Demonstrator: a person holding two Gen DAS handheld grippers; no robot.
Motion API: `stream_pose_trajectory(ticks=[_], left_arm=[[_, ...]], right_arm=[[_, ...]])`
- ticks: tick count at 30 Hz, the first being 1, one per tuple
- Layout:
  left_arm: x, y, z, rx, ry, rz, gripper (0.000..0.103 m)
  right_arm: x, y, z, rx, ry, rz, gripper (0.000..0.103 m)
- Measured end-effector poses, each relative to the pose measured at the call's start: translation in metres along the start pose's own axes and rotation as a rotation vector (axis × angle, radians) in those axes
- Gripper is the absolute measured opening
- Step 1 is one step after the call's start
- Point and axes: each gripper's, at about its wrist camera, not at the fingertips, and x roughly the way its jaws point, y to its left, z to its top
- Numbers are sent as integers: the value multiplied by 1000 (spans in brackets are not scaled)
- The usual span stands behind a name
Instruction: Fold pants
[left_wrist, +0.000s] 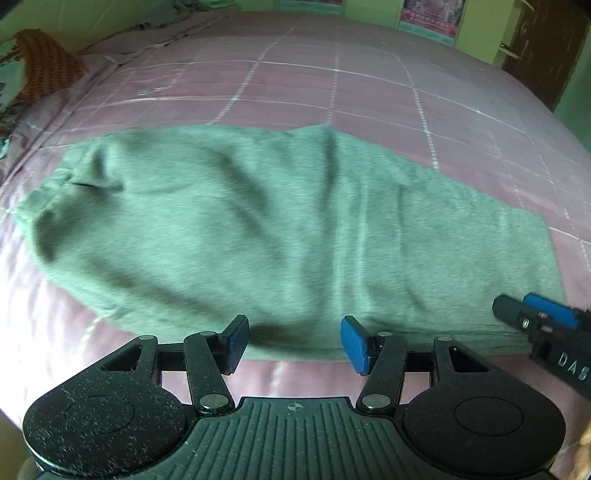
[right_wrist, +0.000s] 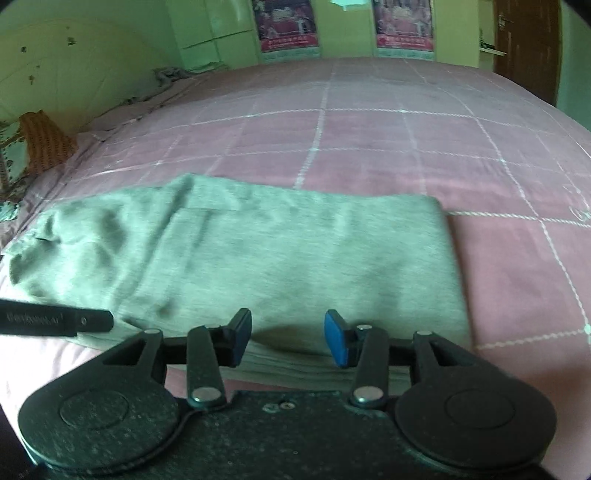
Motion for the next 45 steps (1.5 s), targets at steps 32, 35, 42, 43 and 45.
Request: stream_pose_trajectory(ticks=[32,35,42,43,45], left_arm=[[44,231,-26,-773,-24,-170,90],[54,236,-26,-831,-60,-222,91],[82,248,-26,-949,-100,-400,50],[88,249,-28,-969,-93,-404,37],[100,253,-32,-1011,-90,-422,28]], right_arm=[[44,60,-5,-61,13,-34,57],[46,58,-4,-46,13,-26,58],[48,57,-6,-42,4,-20,60],[48,57,-6,-40,4,-20,60],[49,57,-5,-37,5,-20,60]])
